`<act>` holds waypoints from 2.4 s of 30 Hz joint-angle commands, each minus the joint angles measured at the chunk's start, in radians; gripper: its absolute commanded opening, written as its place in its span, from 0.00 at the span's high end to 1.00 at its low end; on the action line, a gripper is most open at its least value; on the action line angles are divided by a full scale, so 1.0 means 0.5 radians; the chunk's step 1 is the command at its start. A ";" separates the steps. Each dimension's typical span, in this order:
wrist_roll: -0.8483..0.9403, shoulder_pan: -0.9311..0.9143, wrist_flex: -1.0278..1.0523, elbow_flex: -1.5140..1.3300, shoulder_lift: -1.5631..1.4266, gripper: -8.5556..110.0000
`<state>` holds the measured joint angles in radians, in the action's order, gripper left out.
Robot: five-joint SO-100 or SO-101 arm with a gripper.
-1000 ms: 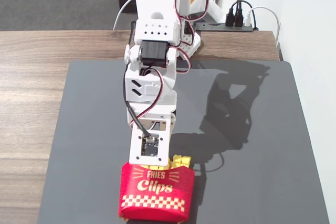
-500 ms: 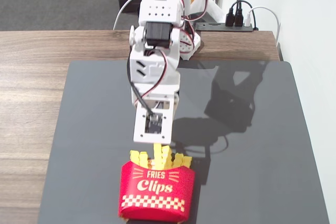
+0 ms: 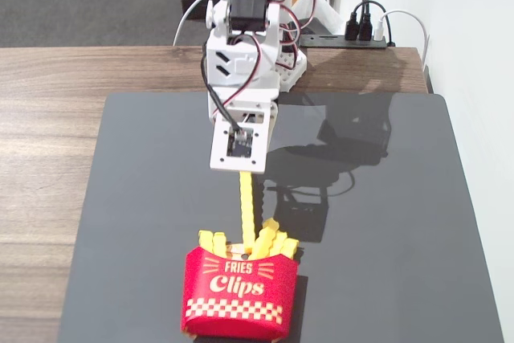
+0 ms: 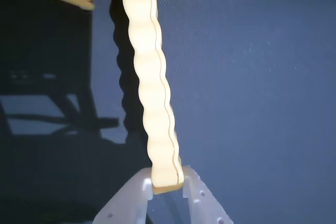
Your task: Grab a fry
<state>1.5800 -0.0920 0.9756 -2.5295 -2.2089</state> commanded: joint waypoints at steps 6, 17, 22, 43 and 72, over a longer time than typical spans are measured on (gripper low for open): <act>-0.009 -0.064 0.147 0.000 -0.267 0.90; 0.003 -0.104 0.322 0.135 -0.368 0.90; 0.049 -0.120 0.261 0.169 -0.279 0.86; 0.657 -0.433 -0.067 0.782 0.733 0.71; 0.577 -0.310 -0.383 0.617 0.960 0.87</act>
<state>1.8837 -0.2531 0.7992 -2.2197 -1.7257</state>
